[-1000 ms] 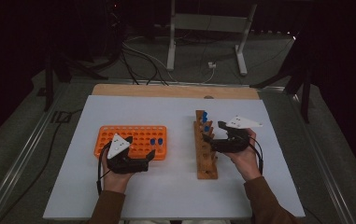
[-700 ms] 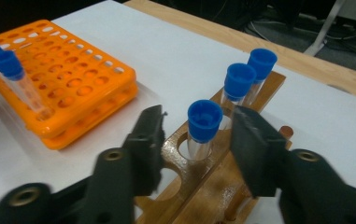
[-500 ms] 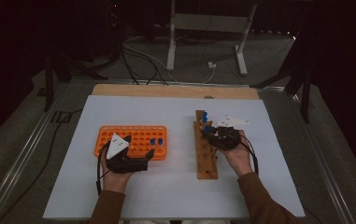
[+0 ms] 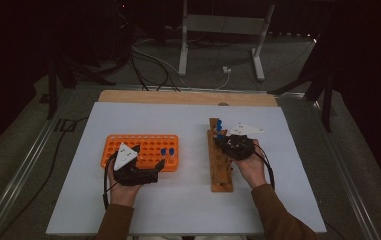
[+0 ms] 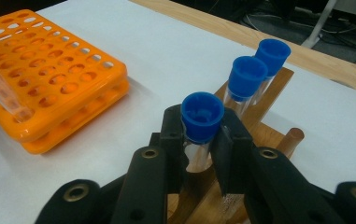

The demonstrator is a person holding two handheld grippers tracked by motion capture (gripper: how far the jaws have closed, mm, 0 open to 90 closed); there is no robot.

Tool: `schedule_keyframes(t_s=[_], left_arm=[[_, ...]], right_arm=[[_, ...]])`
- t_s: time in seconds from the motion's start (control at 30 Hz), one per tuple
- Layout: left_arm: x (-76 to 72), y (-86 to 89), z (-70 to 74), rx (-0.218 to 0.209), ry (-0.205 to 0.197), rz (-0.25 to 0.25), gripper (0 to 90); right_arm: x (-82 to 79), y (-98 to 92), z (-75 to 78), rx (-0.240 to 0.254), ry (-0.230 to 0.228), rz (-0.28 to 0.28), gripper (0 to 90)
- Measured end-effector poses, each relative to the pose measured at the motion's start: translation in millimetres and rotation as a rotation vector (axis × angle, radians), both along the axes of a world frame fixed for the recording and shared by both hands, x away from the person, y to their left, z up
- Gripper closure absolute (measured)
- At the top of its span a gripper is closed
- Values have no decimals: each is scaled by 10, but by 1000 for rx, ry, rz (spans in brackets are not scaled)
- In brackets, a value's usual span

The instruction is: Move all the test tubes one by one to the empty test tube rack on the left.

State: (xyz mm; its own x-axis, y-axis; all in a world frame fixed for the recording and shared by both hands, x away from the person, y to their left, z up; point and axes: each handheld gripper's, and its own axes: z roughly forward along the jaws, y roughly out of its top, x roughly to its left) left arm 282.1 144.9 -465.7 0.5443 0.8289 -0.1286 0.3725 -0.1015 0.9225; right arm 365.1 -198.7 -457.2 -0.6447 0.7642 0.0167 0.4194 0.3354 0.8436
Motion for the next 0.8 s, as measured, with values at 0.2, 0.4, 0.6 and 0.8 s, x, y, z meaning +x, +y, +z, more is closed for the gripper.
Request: schedule_keyframes(t_s=[0.2, 0.4, 0.6, 0.8], left_arm=[[0, -2, 2, -2, 0, 0, 8], [0, -5, 2, -2, -1, 0, 8], [0, -6, 3, -2, 0, -1, 8], [1, -9, 4, -3, 1, -2, 8]], right_arm=[[-11, -7, 14, -5, 3, -1, 762], [-31, -24, 58, 7, -5, 2, 762], [-55, -27, 121, 19, -9, 10, 762], [-68, -28, 191, 17, -15, 11, 762]])
